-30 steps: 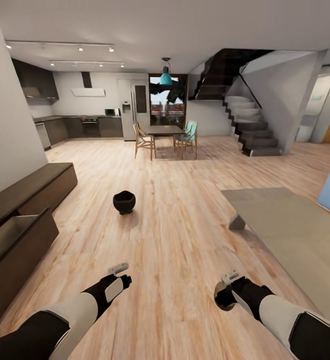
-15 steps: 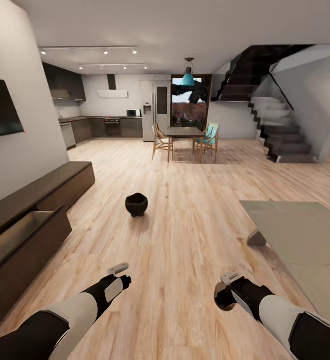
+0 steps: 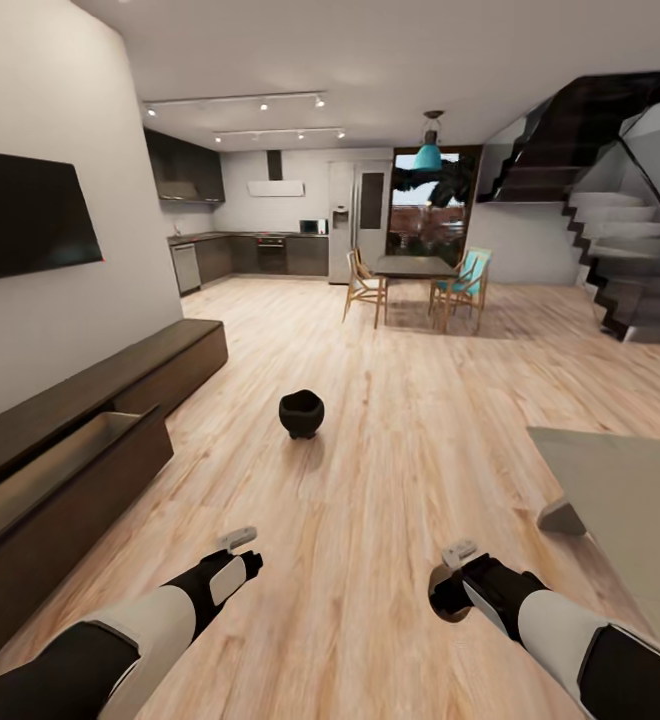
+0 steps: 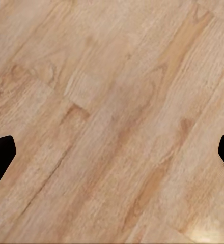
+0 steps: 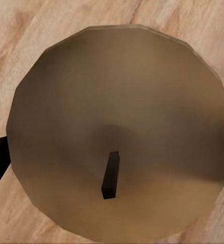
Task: Place each of the two pumpkins and all three candles from the living room inside a cabinet in the living room (use any cabinet), then make sure every cabinet is closed, and position the cauldron so it is next to a table in the living room.
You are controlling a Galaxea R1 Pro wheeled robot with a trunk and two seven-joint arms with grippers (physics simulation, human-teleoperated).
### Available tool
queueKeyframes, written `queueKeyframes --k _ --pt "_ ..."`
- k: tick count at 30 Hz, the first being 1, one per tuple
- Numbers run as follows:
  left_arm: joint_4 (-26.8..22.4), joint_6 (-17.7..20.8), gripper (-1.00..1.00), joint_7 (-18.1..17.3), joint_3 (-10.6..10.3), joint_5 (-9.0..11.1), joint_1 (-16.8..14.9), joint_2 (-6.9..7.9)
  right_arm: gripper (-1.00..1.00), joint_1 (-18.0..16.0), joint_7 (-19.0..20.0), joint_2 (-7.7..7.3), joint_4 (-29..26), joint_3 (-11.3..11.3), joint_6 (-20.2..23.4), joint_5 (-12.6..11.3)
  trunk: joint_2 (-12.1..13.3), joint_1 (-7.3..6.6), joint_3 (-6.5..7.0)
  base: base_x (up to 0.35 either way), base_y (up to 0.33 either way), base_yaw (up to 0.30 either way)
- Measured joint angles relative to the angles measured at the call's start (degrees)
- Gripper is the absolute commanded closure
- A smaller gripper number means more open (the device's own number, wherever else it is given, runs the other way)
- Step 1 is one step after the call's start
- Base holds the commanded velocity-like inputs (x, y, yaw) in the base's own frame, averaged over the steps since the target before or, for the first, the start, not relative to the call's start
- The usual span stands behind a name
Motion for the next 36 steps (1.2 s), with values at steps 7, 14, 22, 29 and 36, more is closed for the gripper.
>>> queueKeyframes --k 7,14,22,29,36 --pt "0.0 0.0 -1.0 0.0 0.0 0.0 0.0 -0.03 1.0 0.0 0.0 0.0 0.0 0.0 0.0 0.0 0.0 0.0 0.0 0.212 -0.199 0.289" --pt "0.0 0.0 -1.0 0.0 0.0 0.0 0.0 -0.03 1.0 0.0 0.0 0.0 0.0 0.0 0.0 0.0 0.0 0.0 0.0 0.186 -0.166 0.289" --pt "0.0 0.0 -1.0 0.0 0.0 0.0 0.0 -0.03 1.0 0.0 0.0 0.0 0.0 0.0 0.0 0.0 0.0 0.01 0.17 0.16 -0.132 0.288" --pt "0.1 -0.1 -1.0 0.0 0.0 0.0 0.0 -0.03 1.0 0.0 -0.1 -0.02 0.0 0.0 0.0 0.0 0.0 0.01 0.47 0.148 -0.129 0.242" --pt "0.1 -0.1 -1.0 0.0 0.0 0.0 0.0 -0.1 1.0 0.0 -0.2 -0.07 0.0 0.0 0.0 0.0 0.0 0.01 0.53 0.132 -0.127 0.042"
